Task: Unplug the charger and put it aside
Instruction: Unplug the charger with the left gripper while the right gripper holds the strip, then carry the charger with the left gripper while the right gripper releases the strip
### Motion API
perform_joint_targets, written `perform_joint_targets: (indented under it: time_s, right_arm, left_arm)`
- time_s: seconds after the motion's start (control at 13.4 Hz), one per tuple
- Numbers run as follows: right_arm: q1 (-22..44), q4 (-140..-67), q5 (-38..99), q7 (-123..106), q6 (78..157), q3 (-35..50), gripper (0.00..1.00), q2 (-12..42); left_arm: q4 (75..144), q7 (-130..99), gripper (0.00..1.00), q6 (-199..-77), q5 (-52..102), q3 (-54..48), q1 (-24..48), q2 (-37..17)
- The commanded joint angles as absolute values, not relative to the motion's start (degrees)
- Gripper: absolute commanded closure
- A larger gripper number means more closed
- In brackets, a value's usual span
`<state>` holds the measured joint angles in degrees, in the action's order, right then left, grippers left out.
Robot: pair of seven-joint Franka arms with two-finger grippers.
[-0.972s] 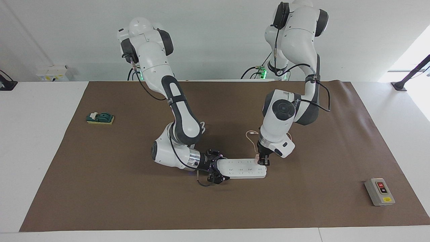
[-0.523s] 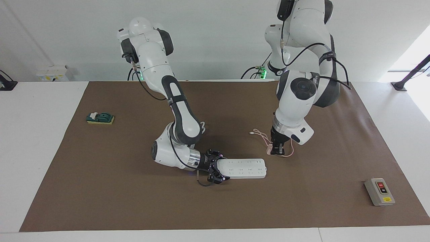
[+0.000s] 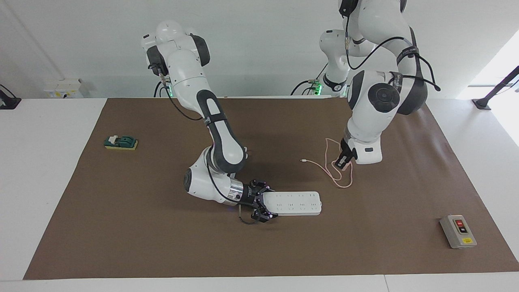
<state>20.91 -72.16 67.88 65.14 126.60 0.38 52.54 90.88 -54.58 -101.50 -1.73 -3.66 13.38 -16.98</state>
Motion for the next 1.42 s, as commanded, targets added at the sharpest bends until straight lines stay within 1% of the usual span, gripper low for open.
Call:
perform_joint_targets:
  time_s: [0.0, 0.22, 0.37, 0.45, 0.52, 0.6, 0.67, 0.9, 1.12, 1.35]
  right_arm:
    - [19.95, -74.09, 65.48, 68.02, 126.65, 0.7, 0.0, 48.79]
    - [19.42, -77.42, 64.78, 70.4, 126.56, 0.62, 0.0, 45.1]
    - [19.34, -81.11, 63.46, 70.4, 126.04, -0.34, 0.0, 41.15]
    - [19.16, -81.99, 63.2, 70.49, 124.03, -1.31, 0.0, 39.57]
    - [19.16, -82.7, 61.71, 70.58, 120.1, -3.67, 0.0, 37.29]
    - [19.16, -82.79, 59.79, 70.49, 115.45, -6.13, 0.0, 35.53]
    - [19.16, -82.79, 57.94, 70.49, 111.4, -8.41, 0.0, 34.12]
    - [19.16, -82.71, 50.56, 69.44, 102.94, -13.0, 0.0, 30.07]
    - [19.25, -82.71, 41.96, 69.09, 98.37, -15.11, 0.0, 24.89]
    - [18.9, -82.62, 30.27, 60.5, 93.88, -15.47, 0.0, 19.88]
  left_arm:
    - [100.53, -42.75, 1.0, -101.86, -0.79, -3.87, 10.03, -8.98]
    - [103.35, -34.04, 1.0, -102.04, -0.79, -3.87, 6.25, -6.69]
    - [104.93, -28.67, 1.0, -103.52, -0.7, -3.87, 4.05, -6.07]
    - [107.99, -27.96, 1.0, -106.93, -0.62, -3.87, 3.7, -4.76]
    - [113.06, -27.25, 1.0, -113.05, -0.09, -3.87, 2.04, -3.53]
    - [115.03, -23.5, 1.0, -115.9, 0.26, -3.87, 1.59, -3.34]
    - [115.05, -18.59, 1.0, -115.93, 0.26, -3.87, 0.71, -3.51]
    - [116.01, -6.55, 1.0, -116.01, 0.26, -3.87, -1.49, -3.69]
    - [117.24, 1.22, 1.0, -116.36, 0.35, -3.87, -3.24, -3.87]
    - [119.87, 2.38, 1.0, -119.69, 0.61, -3.78, -3.43, -3.78]
